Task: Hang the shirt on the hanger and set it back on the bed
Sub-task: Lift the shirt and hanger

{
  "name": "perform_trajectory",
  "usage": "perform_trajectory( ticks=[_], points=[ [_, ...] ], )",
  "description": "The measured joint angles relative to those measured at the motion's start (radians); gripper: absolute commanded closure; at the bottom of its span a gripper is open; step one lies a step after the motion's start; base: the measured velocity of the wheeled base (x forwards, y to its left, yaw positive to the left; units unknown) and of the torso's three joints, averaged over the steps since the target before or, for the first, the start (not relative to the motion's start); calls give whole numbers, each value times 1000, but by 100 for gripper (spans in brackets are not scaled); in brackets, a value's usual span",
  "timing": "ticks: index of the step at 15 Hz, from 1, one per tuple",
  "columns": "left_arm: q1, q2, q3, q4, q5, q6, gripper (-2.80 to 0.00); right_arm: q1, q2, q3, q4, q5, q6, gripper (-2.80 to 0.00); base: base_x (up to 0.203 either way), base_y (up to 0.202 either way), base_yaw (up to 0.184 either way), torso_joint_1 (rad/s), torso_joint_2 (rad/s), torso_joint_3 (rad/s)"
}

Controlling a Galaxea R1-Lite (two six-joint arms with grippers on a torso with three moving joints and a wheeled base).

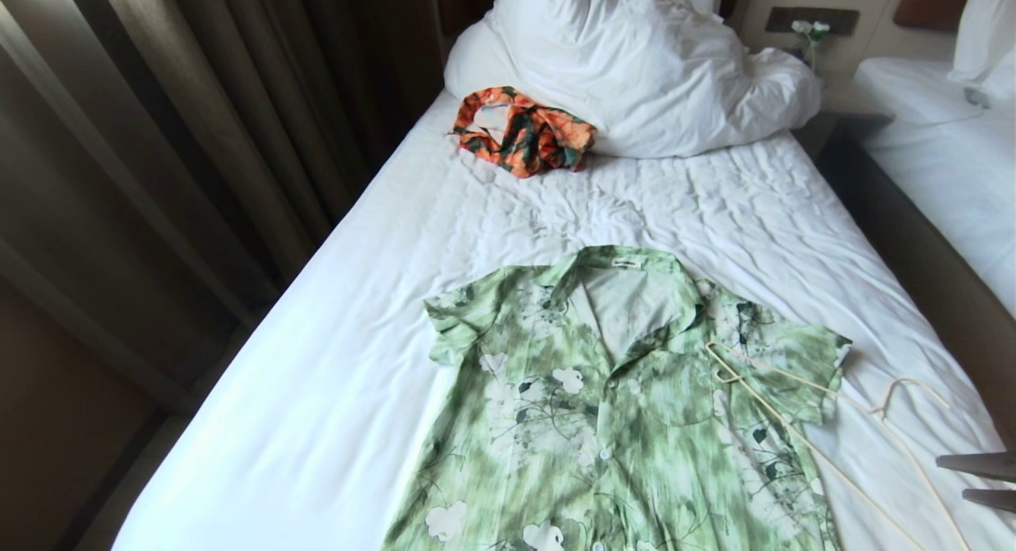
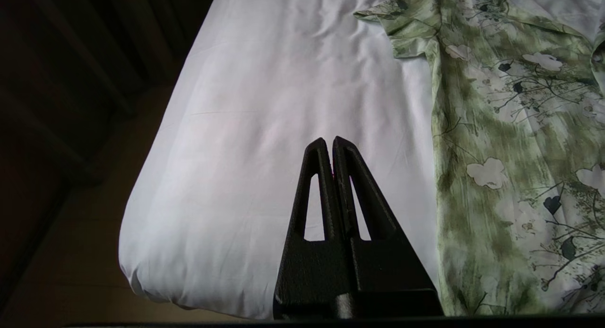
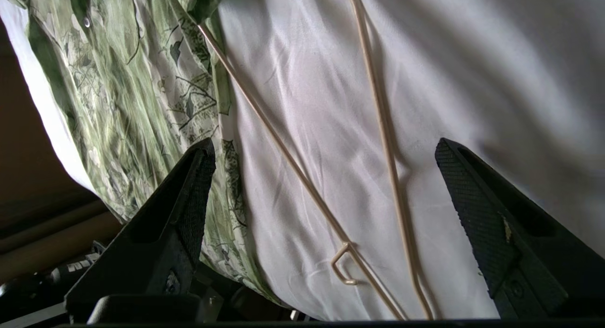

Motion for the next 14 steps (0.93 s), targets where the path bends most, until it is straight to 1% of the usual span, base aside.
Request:
perform_trajectory(
  ticks=[3,5,7,9,12,14],
  points=[
    [0,0,0,0,0,0,0,12,44,-19,-2,29,-4,-280,0,0,0,0,0,0],
    [0,0,0,0,0,0,0,28,77,-23,-3,100,-16,-280,0,0,0,0,0,0],
    [0,0,0,0,0,0,0,43,99,-23,-2,140,-51,-280,0,0,0,0,0,0],
    [0,0,0,0,-1,0,0,65,113,-23,-6,142,-62,-280,0,0,0,0,0,0],
    [0,0,0,0,0,0,0,79,119,-13,-68,132,-55,-280,0,0,0,0,0,0],
    [0,0,0,0,0,0,0,99,122,-5,-84,130,-51,-280,0,0,0,0,0,0]
  ],
)
